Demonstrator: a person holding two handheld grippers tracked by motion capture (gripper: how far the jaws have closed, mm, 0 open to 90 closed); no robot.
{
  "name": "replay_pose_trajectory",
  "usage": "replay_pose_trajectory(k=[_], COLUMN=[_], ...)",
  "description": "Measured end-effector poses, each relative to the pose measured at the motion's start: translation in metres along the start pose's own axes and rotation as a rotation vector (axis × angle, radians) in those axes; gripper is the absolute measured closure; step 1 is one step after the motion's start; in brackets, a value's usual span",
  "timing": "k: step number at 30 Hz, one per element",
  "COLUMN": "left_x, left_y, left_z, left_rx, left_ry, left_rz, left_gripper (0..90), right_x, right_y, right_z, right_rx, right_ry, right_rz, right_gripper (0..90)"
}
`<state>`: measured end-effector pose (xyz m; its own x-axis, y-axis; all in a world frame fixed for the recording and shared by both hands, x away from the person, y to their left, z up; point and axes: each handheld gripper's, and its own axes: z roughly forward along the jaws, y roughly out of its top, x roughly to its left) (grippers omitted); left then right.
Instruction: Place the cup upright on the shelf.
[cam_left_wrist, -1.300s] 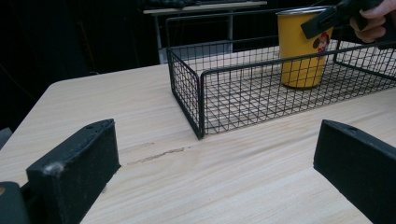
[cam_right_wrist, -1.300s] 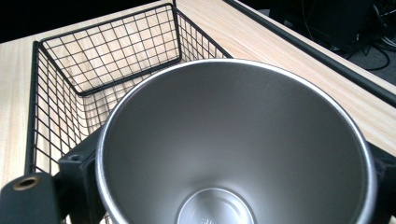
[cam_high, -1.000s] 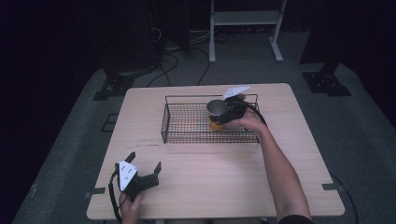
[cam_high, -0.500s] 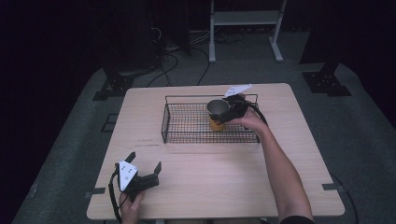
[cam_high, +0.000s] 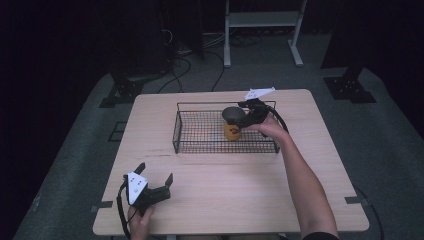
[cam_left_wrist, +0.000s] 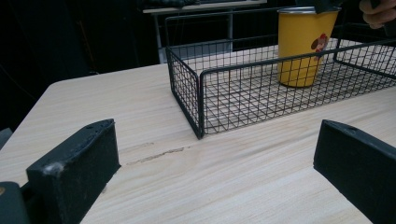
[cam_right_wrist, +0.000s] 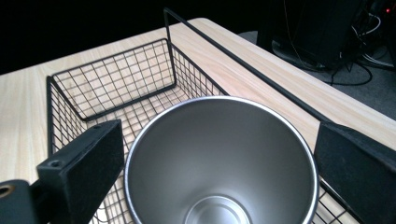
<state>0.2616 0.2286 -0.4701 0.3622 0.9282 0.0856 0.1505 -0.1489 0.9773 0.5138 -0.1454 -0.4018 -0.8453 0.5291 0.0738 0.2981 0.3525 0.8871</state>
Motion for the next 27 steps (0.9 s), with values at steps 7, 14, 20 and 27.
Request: replay_pose_trajectory(k=[7,14,20,27], left_x=[0.000,0.001,0.001,0.000], left_y=[0.000,0.000,0.000,0.000], left_z=[0.001,0.001,0.001,0.000], left_rx=[0.001,0.002,0.005,0.001], left_ry=[-0.001,0.000,-0.001,0.001], left_rz=[0.000,-0.002,-0.003,0.000], left_gripper=[0.0,0.0,0.0,0.0], right_x=[0.003,0.006,0.007,0.011], right_y=[0.006,0.013,0.016,0.016], right_z=[-0.007,-0.019,-0.029,-0.041], right_rx=[-0.024,-0.047,-0.068,-0.080], right_ry=[0.005,0.008,0.021,0.030], right_rz=[-0.004,-0.009,-0.013,-0.008], right_gripper=[1.9,2.0,1.9,2.0])
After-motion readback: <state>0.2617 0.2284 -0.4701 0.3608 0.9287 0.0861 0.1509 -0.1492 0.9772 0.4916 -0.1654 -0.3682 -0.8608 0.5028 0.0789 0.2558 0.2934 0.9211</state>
